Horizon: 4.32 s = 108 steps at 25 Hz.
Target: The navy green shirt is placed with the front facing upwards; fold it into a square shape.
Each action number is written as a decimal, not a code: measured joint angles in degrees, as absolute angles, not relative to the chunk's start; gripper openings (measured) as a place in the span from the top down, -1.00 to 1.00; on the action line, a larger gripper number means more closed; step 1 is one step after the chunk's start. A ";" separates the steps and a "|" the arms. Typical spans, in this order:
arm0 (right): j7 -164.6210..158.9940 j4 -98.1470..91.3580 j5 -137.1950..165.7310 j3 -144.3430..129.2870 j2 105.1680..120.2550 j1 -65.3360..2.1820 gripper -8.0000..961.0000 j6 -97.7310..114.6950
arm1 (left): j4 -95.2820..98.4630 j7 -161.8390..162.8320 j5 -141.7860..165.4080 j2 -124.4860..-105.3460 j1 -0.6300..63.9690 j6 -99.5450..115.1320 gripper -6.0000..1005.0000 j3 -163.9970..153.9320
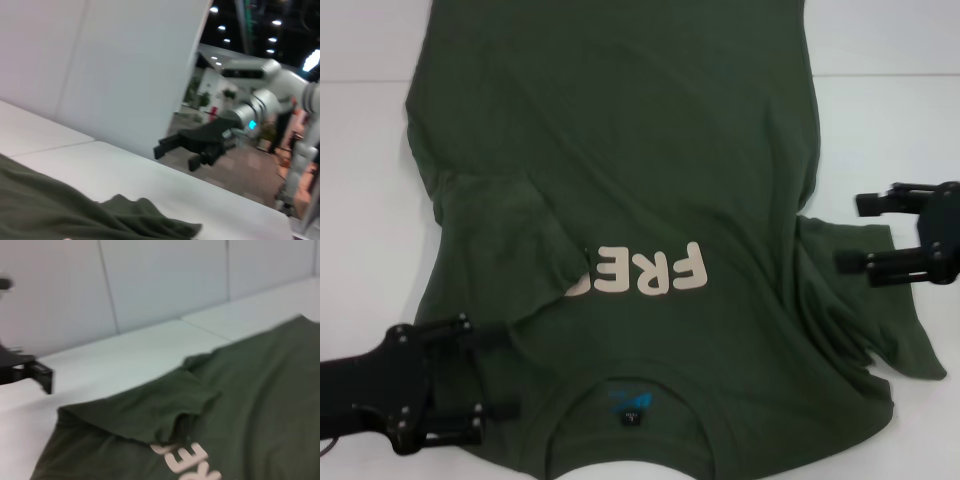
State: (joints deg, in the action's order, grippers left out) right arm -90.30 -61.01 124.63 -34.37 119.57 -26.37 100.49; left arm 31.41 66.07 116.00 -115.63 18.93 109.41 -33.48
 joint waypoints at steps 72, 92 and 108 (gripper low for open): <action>-153.98 -62.46 165.34 -59.47 119.42 -37.62 -0.53 102.58 | 35.24 62.93 115.93 -115.49 22.31 107.46 -0.62 -39.45; -152.62 -61.17 163.73 -58.47 119.72 -37.00 0.40 99.64 | 35.24 63.37 115.93 -115.49 22.81 106.19 -0.62 -39.51; -147.79 -69.62 165.51 -57.73 118.82 -39.41 0.94 101.33 | 35.24 63.68 115.92 -115.58 23.17 106.17 -0.61 -39.37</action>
